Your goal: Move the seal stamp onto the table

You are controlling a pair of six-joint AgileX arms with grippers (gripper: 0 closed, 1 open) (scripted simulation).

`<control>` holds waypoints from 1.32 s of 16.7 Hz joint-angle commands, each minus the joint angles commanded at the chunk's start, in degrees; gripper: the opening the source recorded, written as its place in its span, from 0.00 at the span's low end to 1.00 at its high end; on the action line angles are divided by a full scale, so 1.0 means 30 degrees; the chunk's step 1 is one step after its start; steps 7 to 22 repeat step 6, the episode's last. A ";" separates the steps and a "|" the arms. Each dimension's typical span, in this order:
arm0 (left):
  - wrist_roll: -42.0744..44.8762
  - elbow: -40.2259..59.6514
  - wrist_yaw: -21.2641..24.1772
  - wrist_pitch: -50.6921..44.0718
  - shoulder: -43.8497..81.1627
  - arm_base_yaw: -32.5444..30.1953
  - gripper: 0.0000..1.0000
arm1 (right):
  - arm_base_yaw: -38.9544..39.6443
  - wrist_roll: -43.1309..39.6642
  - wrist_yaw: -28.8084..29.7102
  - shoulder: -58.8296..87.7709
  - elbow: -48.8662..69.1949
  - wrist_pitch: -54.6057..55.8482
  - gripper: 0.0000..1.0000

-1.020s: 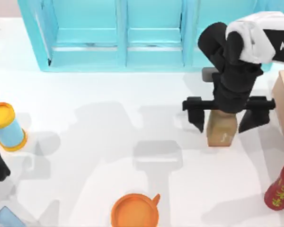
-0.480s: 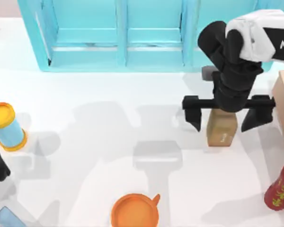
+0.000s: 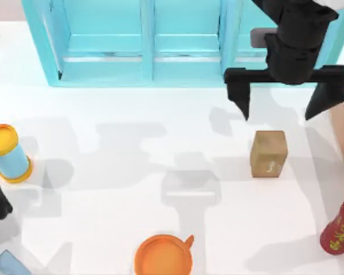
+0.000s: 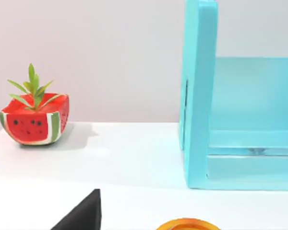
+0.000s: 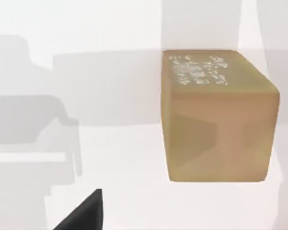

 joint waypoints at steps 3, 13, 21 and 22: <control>0.0000 0.0000 0.0000 0.0000 0.0000 0.0000 1.00 | -0.0052 -0.0056 -0.0002 -0.0328 0.2206 -0.2283 1.00; 0.0000 0.0000 0.0000 0.0000 0.0000 0.0000 1.00 | -0.0071 -0.0076 -0.0002 -0.0444 0.2703 -0.2798 1.00; 0.0000 0.0000 0.0000 0.0000 0.0000 0.0000 1.00 | -0.0071 -0.0076 -0.0002 -0.0444 0.2703 -0.2798 1.00; 0.0000 0.0000 0.0000 0.0000 0.0000 0.0000 1.00 | -0.0071 -0.0076 -0.0002 -0.0444 0.2703 -0.2798 1.00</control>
